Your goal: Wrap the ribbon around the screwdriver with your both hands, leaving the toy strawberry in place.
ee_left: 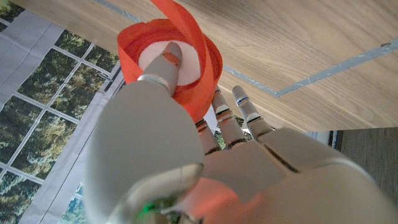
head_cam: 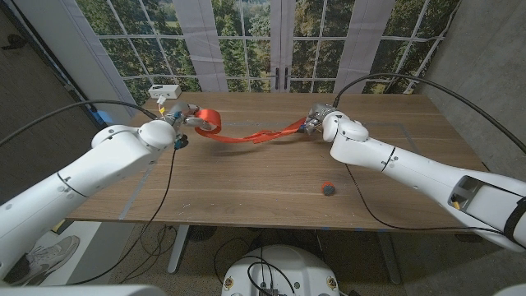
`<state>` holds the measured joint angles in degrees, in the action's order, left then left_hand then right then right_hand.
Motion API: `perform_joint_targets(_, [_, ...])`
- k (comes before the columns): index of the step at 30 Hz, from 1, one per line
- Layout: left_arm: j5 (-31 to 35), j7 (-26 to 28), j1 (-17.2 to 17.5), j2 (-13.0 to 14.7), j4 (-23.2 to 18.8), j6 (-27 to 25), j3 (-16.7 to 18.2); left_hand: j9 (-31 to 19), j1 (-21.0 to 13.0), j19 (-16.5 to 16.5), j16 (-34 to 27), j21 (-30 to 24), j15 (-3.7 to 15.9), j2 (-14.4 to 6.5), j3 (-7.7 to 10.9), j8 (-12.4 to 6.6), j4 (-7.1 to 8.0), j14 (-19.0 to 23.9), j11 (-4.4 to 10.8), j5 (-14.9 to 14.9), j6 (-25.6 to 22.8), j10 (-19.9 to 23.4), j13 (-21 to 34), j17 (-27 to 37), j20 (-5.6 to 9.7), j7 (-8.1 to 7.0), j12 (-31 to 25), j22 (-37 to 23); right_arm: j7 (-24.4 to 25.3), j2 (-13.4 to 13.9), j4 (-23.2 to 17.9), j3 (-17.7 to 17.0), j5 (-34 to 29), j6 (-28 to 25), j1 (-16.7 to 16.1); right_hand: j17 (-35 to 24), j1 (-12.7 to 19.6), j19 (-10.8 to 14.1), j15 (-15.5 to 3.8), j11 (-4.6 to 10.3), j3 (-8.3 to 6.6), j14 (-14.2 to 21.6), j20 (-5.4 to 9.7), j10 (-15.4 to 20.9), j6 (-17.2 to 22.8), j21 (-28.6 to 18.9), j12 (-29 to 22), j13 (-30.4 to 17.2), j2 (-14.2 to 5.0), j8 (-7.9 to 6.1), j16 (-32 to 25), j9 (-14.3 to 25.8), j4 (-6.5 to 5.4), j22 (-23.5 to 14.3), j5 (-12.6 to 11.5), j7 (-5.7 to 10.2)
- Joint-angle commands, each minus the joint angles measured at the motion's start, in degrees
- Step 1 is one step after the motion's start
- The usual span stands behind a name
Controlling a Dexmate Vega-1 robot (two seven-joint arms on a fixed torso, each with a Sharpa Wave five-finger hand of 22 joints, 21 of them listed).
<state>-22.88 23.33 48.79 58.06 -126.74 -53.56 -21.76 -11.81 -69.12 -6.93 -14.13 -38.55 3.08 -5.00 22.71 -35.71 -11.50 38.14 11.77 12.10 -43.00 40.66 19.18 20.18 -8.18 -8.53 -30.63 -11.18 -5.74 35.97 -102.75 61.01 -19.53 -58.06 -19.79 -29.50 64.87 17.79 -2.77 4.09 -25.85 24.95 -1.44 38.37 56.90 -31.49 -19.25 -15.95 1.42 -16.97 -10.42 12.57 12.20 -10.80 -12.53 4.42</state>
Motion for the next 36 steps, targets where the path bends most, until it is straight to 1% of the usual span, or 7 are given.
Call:
perform_joint_targets(1, [13.48, -2.41, -12.19, 1.46, -0.69, -14.52, -17.83, -0.01, -0.19, 0.49, -0.48, 0.13, 4.99, 0.3, 0.62, -2.53, 1.35, 0.4, -3.43, -0.34, -10.26, 15.18, 6.91, -0.07, -0.33, 8.68, -6.39, 0.0, -4.85, -0.58, 2.26, 8.76, -4.55, -3.55, 5.83, 0.07, -1.24, 0.12, -5.48, -0.05, -2.68, 0.3, -0.24, 0.6, 10.52, 0.15, 0.07, 0.04, -1.08, -0.36, -0.47, 0.0, -2.77, -0.15, -0.35, 0.78])
perform_joint_targets(10, [18.79, -7.02, -17.39, 2.12, -1.74, -19.26, -24.3, 0.36, -0.41, 1.03, -0.58, 0.48, 5.39, 0.61, -0.23, 0.07, 1.96, -0.38, -3.02, -1.16, -6.19, 12.24, 4.21, -1.06, -0.47, 6.85, -2.51, 0.3, -8.33, -1.28, 3.39, 12.67, -6.62, -6.01, 8.93, -0.38, -1.21, 0.02, -5.29, -0.19, -1.04, -0.42, -0.36, -1.52, 3.13, -0.06, 1.15, 0.18, -2.91, 3.22, -1.62, -0.21, -3.47, -0.18, 0.06, 1.35])
perform_joint_targets(15, [19.81, -10.49, -19.54, 2.49, -1.3, -19.57, -26.33, 1.14, 1.01, 2.82, 0.47, 1.97, 3.95, 1.66, -3.11, 8.37, 2.69, -5.67, -4.25, -1.66, 5.9, 1.71, 0.58, -3.44, -0.83, 4.6, 5.41, 0.63, -9.36, -1.39, 3.78, 13.7, -6.91, -6.88, 9.86, 0.88, -2.22, -1.13, -4.42, -0.81, -0.49, -2.29, -1.53, -6.47, -6.94, 0.24, 2.97, -0.25, -2.69, 6.93, -0.86, -0.47, -3.84, -0.07, -0.14, 3.35])
perform_joint_targets(23, [21.23, -13.57, -20.47, 3.19, -1.42, -18.62, -26.92, 1.28, 5.95, 5.32, 2.93, 4.9, 0.48, 3.21, -7.93, 20.51, 4.33, -16.57, -6.66, -1.95, 23.38, -11.47, -3.87, -7.07, -1.7, 4.1, 14.55, 0.71, -15.76, -1.77, 5.31, 18.68, -5.73, -8.97, 15.1, 1.68, -7.42, -5.79, -1.63, -1.52, 2.79, -10.18, -3.03, -19.51, -31.04, 2.65, 7.24, -0.71, -1.1, 7.72, -0.54, -1.0, -5.21, 0.16, -1.73, 4.21])
perform_joint_targets(27, [21.02, -13.36, -18.32, 4.14, -2.16, -15.71, -24.36, 1.27, 9.54, 7.58, 3.99, 7.67, -3.4, 3.96, -10.84, 25.58, 5.36, -25.26, -9.24, -1.23, 33.0, -22.61, -6.09, -9.2, -2.82, 3.94, 19.62, 0.74, -14.86, -1.03, 4.16, 17.02, -4.36, -8.91, 14.42, 1.83, -9.5, -7.26, -0.92, -1.04, 6.23, -14.09, -2.83, -26.47, -43.26, 3.74, 8.46, -0.63, 0.09, 7.55, -0.95, -1.22, -5.89, 0.09, -3.8, 3.3])
perform_joint_targets(32, [17.16, -8.73, -9.7, 4.31, -2.56, -7.64, -14.01, 1.39, 16.82, 13.02, 4.16, 12.99, -8.05, 4.86, -15.31, 25.68, 8.12, -37.95, -12.95, -0.15, 44.64, -37.92, -7.68, -9.72, -3.84, 4.97, 20.32, 0.68, -10.42, 1.61, 1.01, 11.14, -1.67, -5.63, 10.48, 1.91, -13.47, -10.25, -1.42, -0.17, 10.58, -17.67, -0.24, -31.21, -47.77, 5.39, 8.72, -0.45, 2.17, 6.68, -1.1, -1.29, -7.61, -0.05, -4.05, 4.32])
perform_joint_targets(36, [18.29, -3.23, -4.04, 4.11, -2.35, -0.86, -9.52, 1.46, 20.18, 15.19, 4.06, 15.15, -9.37, 4.63, -16.94, 25.69, 9.64, -42.5, -14.18, 0.11, 48.0, -43.74, -7.98, -9.7, -4.05, 4.84, 20.37, 0.6, -5.2, 4.19, -1.75, 2.49, 3.04, 0.99, 4.56, 1.95, -18.8, -11.42, -0.37, -1.43, 13.79, -19.04, -1.9, -32.64, -48.71, 6.23, 8.23, -0.2, 2.33, 6.16, -1.52, -1.2, -10.59, -0.11, -4.15, 3.49])
